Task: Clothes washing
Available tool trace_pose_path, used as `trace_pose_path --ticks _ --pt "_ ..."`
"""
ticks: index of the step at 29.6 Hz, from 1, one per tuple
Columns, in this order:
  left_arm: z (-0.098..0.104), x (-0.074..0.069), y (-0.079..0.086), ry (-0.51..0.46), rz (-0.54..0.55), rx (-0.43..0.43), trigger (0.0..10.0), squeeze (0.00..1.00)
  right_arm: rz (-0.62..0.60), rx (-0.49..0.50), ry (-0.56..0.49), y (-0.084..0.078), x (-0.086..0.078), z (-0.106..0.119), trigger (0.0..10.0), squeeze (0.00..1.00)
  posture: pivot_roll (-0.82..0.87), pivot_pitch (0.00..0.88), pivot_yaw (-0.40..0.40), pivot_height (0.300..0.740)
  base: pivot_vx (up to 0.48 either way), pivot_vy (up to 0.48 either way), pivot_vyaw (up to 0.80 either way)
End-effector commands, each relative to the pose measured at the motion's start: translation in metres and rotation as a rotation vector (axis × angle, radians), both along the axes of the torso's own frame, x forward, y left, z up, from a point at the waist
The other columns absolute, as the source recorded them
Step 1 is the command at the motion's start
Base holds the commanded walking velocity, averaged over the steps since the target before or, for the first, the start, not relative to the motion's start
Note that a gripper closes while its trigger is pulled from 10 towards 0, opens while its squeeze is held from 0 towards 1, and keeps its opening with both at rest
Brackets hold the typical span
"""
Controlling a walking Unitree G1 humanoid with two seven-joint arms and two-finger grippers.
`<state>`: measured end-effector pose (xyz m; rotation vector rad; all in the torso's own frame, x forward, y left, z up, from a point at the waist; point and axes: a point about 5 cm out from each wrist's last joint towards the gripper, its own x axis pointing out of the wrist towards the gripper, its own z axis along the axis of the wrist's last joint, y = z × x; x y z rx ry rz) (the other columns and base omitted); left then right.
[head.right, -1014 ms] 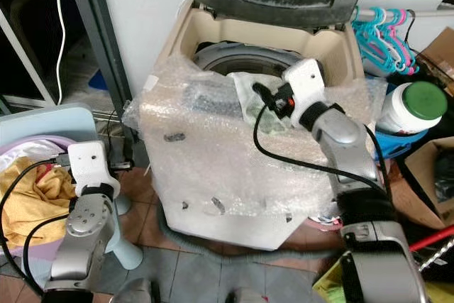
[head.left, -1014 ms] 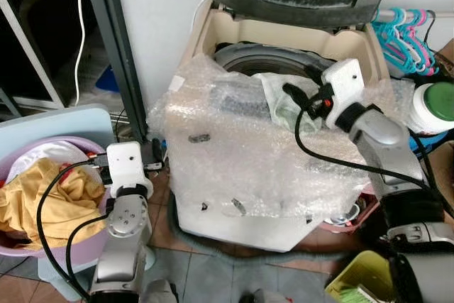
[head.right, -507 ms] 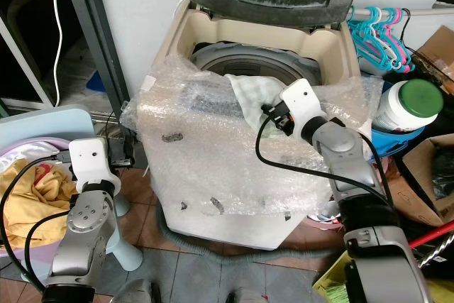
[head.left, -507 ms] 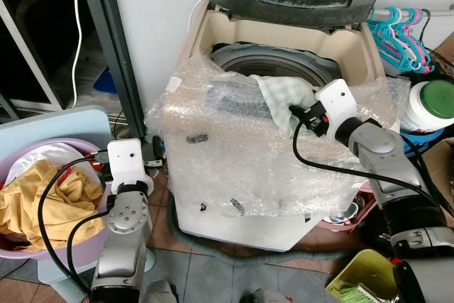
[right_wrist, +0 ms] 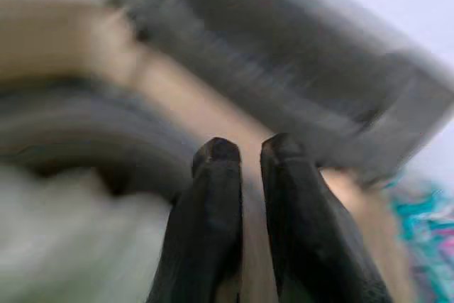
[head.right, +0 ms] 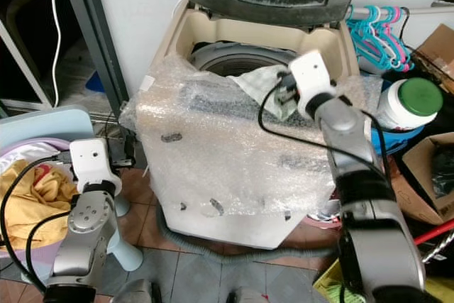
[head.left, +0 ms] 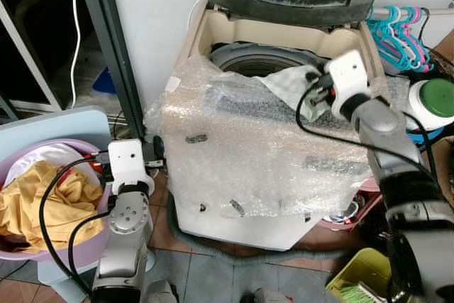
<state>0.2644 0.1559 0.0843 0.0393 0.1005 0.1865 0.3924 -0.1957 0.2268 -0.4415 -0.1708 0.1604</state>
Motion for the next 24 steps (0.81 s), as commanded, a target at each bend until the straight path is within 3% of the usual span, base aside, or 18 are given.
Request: trace_pose_path --ticks 1,6,8,9,11,12,15,20,24 --pt "0.001 0.002 -0.002 -0.006 -0.007 0.000 10.0 0.00 -0.057 0.041 -0.113 0.000 0.004 0.022 0.0 0.00 -0.08 0.000 -0.045 0.740 0.000 0.000 0.00" --pt "0.002 0.001 -0.003 -0.009 -0.002 -0.002 10.0 0.00 -0.027 0.051 -0.287 0.023 0.001 0.045 0.0 0.00 -0.07 0.000 -0.053 0.740 0.000 0.000 0.00" --pt "0.002 0.001 -0.002 -0.010 0.004 -0.001 10.0 0.00 0.018 0.037 -0.283 0.031 0.000 0.041 7.1 0.00 -0.07 0.000 -0.056 0.740 0.000 0.000 0.00" --pt "0.002 0.001 -0.001 -0.011 0.007 -0.002 10.0 0.00 0.028 0.044 -0.279 0.031 -0.001 0.039 10.0 0.65 -0.07 0.000 -0.057 0.740 0.000 0.000 0.00" --pt "0.002 0.001 -0.001 -0.011 0.009 -0.002 10.0 0.00 0.032 0.050 -0.276 0.031 -0.002 0.037 10.0 0.65 -0.07 0.000 -0.057 0.740 0.000 0.000 0.00" --pt "0.002 0.001 0.000 -0.014 0.014 -0.006 10.0 0.00 0.052 0.075 -0.264 0.031 -0.003 0.034 10.0 1.00 -0.07 0.000 -0.058 0.740 0.000 0.000 0.00" --pt "0.003 0.002 -0.001 -0.006 0.049 -0.011 10.0 0.00 0.096 0.108 -0.247 0.025 -0.015 0.021 10.0 1.00 -0.08 0.000 -0.053 0.740 0.000 0.000 0.00" --pt "0.003 0.005 -0.002 0.015 0.065 -0.017 10.0 0.00 0.068 0.137 -0.239 0.014 -0.031 0.006 10.0 1.00 -0.09 0.000 -0.037 0.740 0.000 0.000 0.00" --pt "0.005 0.006 -0.002 0.004 0.045 -0.018 10.0 0.00 0.065 0.170 -0.219 0.015 -0.040 -0.002 10.0 1.00 -0.09 0.000 -0.024 0.740 0.000 0.000 0.00"
